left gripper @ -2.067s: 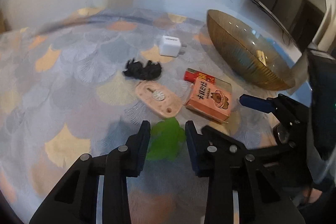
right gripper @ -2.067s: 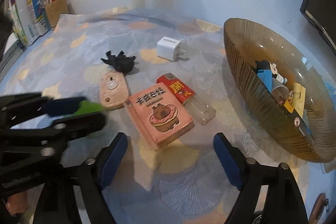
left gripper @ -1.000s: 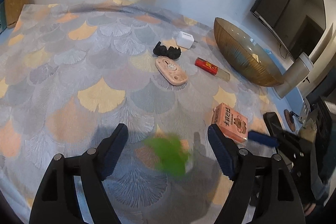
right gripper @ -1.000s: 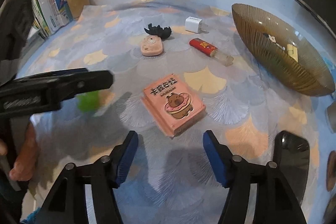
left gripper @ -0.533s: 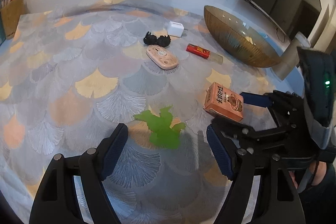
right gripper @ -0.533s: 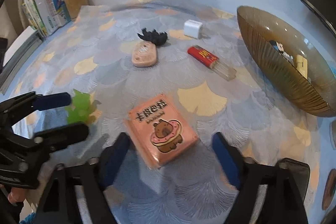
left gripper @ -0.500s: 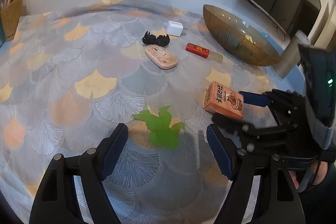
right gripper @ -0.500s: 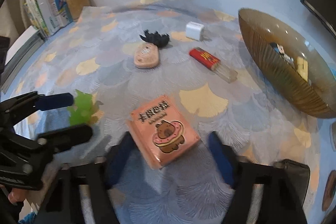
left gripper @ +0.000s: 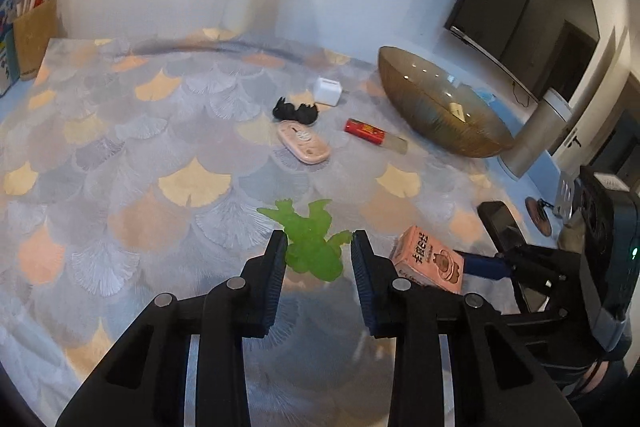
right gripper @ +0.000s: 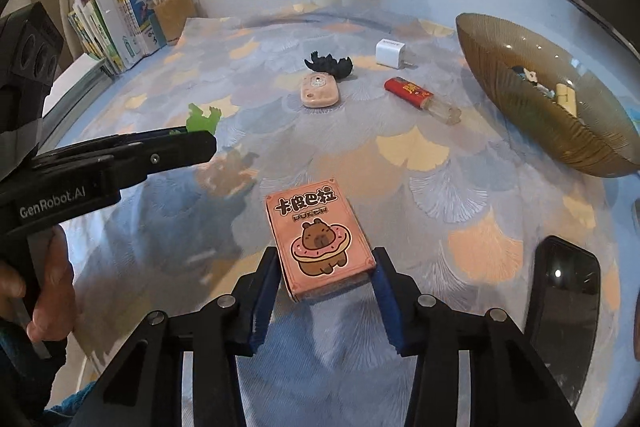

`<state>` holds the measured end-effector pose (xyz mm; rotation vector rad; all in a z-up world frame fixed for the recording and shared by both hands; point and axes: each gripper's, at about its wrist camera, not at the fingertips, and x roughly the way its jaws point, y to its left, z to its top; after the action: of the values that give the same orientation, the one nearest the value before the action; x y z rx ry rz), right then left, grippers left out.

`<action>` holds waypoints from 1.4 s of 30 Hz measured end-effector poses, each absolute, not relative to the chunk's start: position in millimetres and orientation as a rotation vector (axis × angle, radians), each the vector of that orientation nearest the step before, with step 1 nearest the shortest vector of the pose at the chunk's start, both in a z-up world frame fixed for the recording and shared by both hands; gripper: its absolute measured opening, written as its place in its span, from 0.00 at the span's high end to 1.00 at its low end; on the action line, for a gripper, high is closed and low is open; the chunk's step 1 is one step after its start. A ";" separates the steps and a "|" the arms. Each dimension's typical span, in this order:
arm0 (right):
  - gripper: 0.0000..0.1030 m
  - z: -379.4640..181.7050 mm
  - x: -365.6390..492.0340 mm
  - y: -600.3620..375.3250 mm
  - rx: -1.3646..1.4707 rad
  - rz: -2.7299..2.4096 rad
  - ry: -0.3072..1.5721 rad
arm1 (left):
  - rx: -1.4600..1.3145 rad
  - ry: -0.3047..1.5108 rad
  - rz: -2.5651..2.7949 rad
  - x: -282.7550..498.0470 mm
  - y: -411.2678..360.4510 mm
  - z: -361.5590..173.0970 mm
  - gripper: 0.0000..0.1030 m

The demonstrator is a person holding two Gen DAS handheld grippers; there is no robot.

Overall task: Organize rigid objects
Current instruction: 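Grasp the green jelly toy with the left tool while the right tool grasps the pink card box, then carry the jelly toy and card box to the amber bowl and release both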

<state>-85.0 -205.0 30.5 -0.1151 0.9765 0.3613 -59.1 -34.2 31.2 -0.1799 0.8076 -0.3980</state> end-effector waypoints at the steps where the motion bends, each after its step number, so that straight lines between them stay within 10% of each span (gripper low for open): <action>1: 0.57 34.1 -87.2 -205.5 -0.118 0.356 0.969 | -0.168 0.802 -0.398 -61.9 -36.6 33.0 0.71; 19: 0.57 186.2 -49.1 -326.7 -0.123 0.048 0.707 | -0.093 0.586 -0.514 -4.3 -129.5 151.7 0.71; 35: 0.56 138.0 51.3 -392.0 -0.099 -0.061 0.807 | -0.048 0.699 -0.546 82.8 -229.2 116.4 0.69; 39: 0.53 132.7 57.0 -402.4 -0.069 -0.076 0.828 | -0.053 0.656 -0.526 79.2 -228.5 123.9 0.35; 42: 0.53 130.1 47.4 -406.1 -0.017 -0.056 0.856 | -0.047 0.633 -0.506 67.0 -210.5 127.5 0.34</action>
<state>47.4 -406.1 130.1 -0.0167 0.8558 -0.0558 67.0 -210.5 127.5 -0.0471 0.6326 -0.5057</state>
